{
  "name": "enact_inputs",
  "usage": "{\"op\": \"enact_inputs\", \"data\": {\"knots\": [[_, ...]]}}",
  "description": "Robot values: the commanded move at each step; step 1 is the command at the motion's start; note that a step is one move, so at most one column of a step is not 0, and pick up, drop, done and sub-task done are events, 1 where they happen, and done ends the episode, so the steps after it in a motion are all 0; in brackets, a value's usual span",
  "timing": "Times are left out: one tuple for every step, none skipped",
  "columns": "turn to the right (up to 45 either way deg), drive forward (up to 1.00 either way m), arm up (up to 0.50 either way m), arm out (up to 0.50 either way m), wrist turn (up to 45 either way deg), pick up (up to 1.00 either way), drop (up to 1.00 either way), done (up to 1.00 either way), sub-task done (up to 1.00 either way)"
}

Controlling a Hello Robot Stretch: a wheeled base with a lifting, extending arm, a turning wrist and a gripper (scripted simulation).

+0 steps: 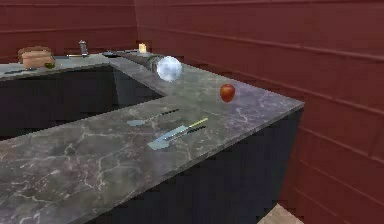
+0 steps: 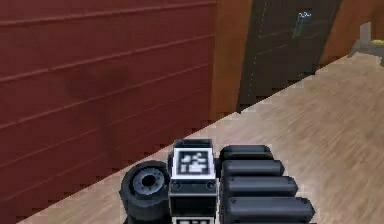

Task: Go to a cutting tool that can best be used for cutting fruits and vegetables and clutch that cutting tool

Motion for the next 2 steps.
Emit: {"op": "enact_inputs", "data": {"knots": [[15.0,0.00,0.00,0.00,0.0,0.00,0.00,0.00,0.00],[0.0,0.55,0.00,0.00,0.0,0.00,0.00,0.00,0.00]]}}
